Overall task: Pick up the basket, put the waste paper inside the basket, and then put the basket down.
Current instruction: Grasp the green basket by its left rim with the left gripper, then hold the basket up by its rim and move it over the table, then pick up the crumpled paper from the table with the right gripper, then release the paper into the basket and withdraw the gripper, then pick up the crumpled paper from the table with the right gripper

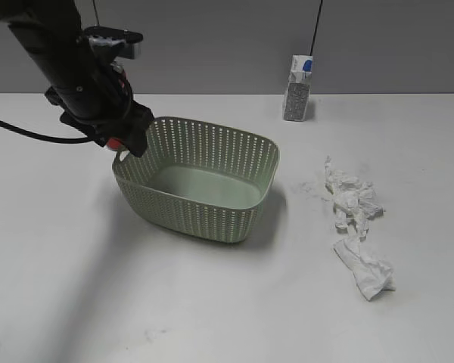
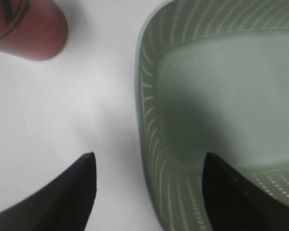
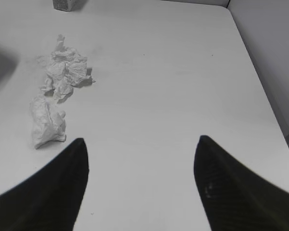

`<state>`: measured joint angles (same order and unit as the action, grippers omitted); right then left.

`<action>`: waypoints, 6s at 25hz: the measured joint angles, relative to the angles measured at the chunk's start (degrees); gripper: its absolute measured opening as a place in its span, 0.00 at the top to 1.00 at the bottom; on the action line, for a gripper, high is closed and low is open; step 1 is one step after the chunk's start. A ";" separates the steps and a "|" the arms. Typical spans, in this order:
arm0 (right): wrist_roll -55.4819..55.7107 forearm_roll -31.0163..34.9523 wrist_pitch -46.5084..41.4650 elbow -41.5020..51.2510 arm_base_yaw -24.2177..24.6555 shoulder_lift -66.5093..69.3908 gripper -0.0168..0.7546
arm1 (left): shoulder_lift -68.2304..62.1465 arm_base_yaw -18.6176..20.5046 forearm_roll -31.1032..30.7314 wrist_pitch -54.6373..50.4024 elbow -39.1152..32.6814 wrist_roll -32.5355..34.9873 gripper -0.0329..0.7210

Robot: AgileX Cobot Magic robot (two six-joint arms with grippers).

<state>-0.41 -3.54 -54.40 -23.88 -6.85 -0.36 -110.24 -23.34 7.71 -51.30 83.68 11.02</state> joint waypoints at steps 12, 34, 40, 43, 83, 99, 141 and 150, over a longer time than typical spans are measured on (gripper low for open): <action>0.00 0.00 0.00 0.00 0.00 0.00 0.30 | -7.27 -0.30 -1.00 6.74 0.32 0.00 0.29; 0.00 0.00 0.00 0.00 0.00 0.00 0.30 | 3.66 -0.30 2.23 3.39 -5.37 -13.57 0.95; 0.00 0.00 0.00 0.00 0.00 0.00 0.30 | 16.53 -0.30 4.69 8.75 -19.80 -16.86 0.95; 0.00 0.00 0.00 0.00 0.00 0.00 0.30 | 20.27 -0.30 4.70 10.61 -25.01 -18.26 0.95; -20.07 19.56 27.66 -21.82 -14.29 102.02 0.37 | 19.50 -0.30 4.93 17.71 -31.97 -21.66 0.95; -22.43 24.48 23.06 -26.66 -14.59 86.02 0.98 | 19.50 -0.30 4.93 17.71 -31.97 -21.66 0.95; -12.95 14.72 22.43 -40.58 -2.96 105.04 0.23 | 19.50 -0.30 4.65 16.62 -31.97 -21.66 0.95; -12.11 14.72 25.76 -39.56 -2.82 113.08 0.43 | 19.50 -0.30 4.65 16.56 -31.97 -21.66 0.95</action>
<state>-12.52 11.19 -28.64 -63.44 -9.67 112.72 -90.74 -23.64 12.36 -34.75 51.72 -10.64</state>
